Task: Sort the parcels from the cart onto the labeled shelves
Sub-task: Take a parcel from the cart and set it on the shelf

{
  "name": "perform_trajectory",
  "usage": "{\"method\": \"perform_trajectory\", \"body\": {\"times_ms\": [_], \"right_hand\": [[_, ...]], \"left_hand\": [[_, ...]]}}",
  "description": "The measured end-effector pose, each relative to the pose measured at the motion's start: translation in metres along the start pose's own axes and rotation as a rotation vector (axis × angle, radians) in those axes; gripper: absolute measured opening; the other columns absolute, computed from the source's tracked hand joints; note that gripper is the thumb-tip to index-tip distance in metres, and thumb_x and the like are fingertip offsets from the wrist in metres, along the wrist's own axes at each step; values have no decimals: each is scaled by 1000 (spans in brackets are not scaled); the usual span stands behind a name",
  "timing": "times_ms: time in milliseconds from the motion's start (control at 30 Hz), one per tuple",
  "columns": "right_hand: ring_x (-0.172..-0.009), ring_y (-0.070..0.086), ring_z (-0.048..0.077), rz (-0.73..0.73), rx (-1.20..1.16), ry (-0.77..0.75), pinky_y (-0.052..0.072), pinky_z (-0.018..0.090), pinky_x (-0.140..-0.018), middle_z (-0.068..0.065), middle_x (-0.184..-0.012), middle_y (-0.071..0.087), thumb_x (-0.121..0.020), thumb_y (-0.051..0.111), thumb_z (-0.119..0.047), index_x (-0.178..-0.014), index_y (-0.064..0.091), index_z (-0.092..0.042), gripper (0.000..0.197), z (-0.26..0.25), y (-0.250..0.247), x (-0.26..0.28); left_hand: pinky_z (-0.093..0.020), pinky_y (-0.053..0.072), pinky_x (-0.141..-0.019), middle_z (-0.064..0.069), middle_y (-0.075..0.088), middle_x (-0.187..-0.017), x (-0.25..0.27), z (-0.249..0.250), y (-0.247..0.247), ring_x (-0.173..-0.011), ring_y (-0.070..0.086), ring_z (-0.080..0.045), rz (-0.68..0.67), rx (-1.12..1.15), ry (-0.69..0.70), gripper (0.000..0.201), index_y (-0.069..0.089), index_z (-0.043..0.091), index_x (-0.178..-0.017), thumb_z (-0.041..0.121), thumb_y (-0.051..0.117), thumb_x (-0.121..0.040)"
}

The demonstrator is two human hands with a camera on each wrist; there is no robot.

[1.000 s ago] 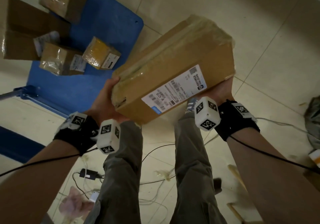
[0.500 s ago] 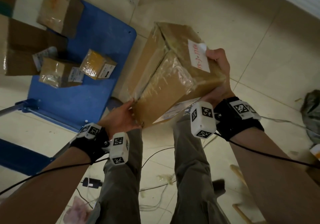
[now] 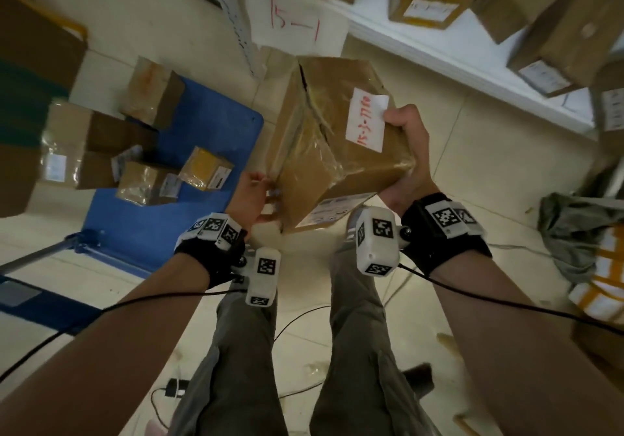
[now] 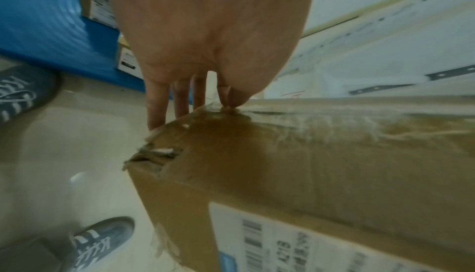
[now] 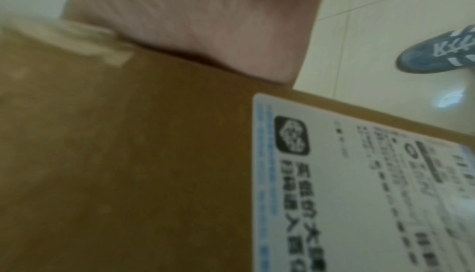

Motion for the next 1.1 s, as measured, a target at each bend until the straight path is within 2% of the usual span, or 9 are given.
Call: {"method": "perform_trajectory", "body": {"times_ms": [100,200,400,533,633,767,833,967,1100], "right_hand": [[-83,70,20,-51,53,-60,57,31,-70,8,-92,71,-78,57,-26,-140,46,-5,66,-23,26,28],[-88,70,22,-49,79,-158,58,32,-73,10,-100,71,-80,55,-23,-154,35,-4,79,-43,48,60],[-89,66,24,-12,-26,-341,54,35,-77,11,-102,69,-83,60,-33,-154,36,-6,80,-88,81,124],[-104,57,32,13,-106,-503,52,41,-85,16,-115,61,-78,67,-35,-154,35,-6,87,-127,114,166],[-102,62,30,2,-129,-647,56,40,-79,15,-115,65,-78,66,-32,-145,43,-9,74,-157,137,203],[-110,64,34,61,-78,-857,54,48,-90,22,-135,61,-79,65,-28,-149,43,-20,74,-193,160,257],[-109,64,33,90,-67,-937,53,50,-93,22,-134,61,-75,66,-29,-148,43,-23,77,-209,169,287],[-109,62,32,131,-75,-1109,46,57,-103,25,-138,57,-67,69,-33,-145,46,-23,81,-241,169,347],[-118,61,39,147,-34,-1235,44,62,-105,23,-140,56,-70,69,-37,-144,47,-30,77,-264,169,396]], "left_hand": [[-47,48,-87,-4,55,-110,36,26,2,-103,55,-24,-24,-114,54,9,46,14,-112,18,41,-106],[-43,53,-85,0,56,-107,74,49,5,-114,55,-26,23,-226,158,30,53,9,-129,24,49,-103],[-32,56,-75,-16,62,-124,169,112,2,-104,62,-26,-141,-248,336,35,53,14,-134,22,54,-100],[-38,60,-74,-11,64,-105,245,164,1,-90,62,-23,-207,-273,566,35,52,10,-128,25,59,-98],[-47,58,-90,-5,66,-113,304,192,7,-100,67,-20,-302,-328,695,32,54,14,-117,38,58,-96],[-39,55,-86,-2,67,-115,387,220,22,-107,65,-19,-463,-431,805,40,60,24,-117,54,40,-100],[-46,57,-87,-3,65,-119,420,228,29,-114,62,-21,-580,-443,816,51,60,27,-118,66,38,-94],[-63,50,-95,-6,46,-148,474,243,48,-135,47,-30,-831,-485,857,90,43,34,-146,85,53,-71],[-60,47,-101,-3,38,-157,522,255,71,-140,43,-27,-979,-512,1002,103,35,42,-150,86,64,-61]]}}
Point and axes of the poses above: each hand's wrist, its own x-axis away from the middle knuckle, its own y-axis out of the palm, z = x × y, the point moved 1 cm from there along -x, towards the middle knuckle
